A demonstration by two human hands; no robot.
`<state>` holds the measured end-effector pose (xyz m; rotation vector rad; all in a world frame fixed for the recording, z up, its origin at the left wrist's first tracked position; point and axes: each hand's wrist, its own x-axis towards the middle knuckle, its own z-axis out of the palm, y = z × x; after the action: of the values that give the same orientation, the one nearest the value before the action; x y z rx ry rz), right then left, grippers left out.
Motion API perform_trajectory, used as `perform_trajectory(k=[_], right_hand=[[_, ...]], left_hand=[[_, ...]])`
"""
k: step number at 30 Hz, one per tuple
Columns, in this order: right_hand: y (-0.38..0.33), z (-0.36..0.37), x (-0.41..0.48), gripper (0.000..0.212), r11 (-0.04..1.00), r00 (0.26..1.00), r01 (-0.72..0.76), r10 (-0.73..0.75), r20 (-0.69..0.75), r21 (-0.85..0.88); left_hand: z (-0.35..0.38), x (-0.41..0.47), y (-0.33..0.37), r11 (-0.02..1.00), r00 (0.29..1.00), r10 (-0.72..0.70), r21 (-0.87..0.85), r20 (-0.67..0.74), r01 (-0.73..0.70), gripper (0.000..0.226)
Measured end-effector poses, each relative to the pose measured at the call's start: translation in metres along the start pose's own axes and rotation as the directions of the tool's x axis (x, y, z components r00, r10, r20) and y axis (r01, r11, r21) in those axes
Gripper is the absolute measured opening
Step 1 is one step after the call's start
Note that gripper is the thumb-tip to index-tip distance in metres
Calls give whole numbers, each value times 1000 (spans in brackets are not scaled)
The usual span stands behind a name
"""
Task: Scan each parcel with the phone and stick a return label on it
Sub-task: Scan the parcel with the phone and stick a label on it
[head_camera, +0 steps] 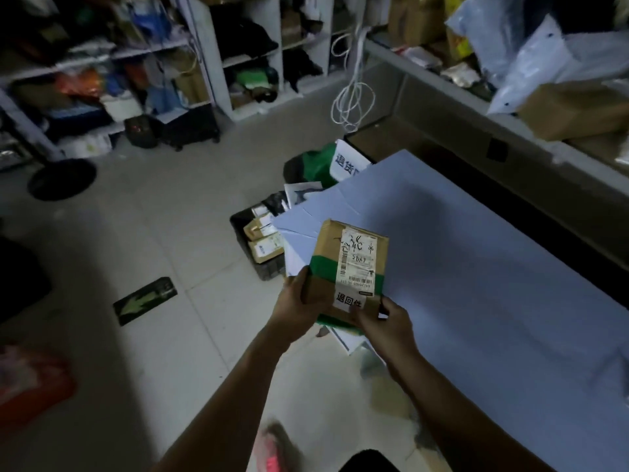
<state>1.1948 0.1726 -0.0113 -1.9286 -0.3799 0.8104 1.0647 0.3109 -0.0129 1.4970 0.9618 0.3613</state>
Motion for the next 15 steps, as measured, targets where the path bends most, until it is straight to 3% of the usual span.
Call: perform_trajectory(k=[4,7,10,15], right_hand=[[-38,85,29,29,1000,998,1,-1,57,2],[-62,135,60,33,1000,994,-11,10,105,11],[-88,181,108,34,999,993,-34,29,117,39],[-116,263,202,24,997,991,-44,37,132,56]], left_hand=[[-87,50,-12,1000,999,-9,15,-45,10,66],[-136,95,-19,1000,998,-5,7,-57,5,53],[-178,154,-16,998,997,-35,47,-62,38,74],[-242,257,-14,987,996,-48,147,-73,58,48]])
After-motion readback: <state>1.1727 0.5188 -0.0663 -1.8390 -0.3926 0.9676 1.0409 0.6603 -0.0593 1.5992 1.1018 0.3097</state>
